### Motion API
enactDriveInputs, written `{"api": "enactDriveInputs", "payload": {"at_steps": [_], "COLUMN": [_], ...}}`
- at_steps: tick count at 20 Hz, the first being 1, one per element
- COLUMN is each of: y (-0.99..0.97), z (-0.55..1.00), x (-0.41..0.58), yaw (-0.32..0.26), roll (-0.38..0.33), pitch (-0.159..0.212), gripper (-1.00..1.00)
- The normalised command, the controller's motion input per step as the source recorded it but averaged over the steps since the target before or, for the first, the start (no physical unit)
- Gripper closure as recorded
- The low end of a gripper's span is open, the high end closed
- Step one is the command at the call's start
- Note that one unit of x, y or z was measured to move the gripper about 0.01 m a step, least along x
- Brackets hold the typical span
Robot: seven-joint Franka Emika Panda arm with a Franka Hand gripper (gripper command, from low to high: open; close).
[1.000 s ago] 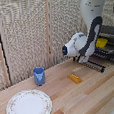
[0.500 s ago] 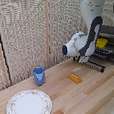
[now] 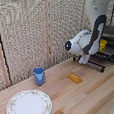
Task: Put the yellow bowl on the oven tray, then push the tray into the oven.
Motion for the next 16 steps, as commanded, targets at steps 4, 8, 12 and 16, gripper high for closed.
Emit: {"api": "enactDriveInputs", "payload": {"at_steps": [4,8,12,16], "y": [-0.71,-0.73,-0.93,-1.0], "z": [0.84,0.89,0.63,0.41], "x": [0.069,0.119,0.139,0.06], "yaw": [-0.049,-0.036,-0.012,-0.008], "roll": [0.133,0.113,0.089,0.039], "pitch": [0.0,0.0,0.0,0.0], "gripper": [1.0,1.0,1.0,1.0]}}
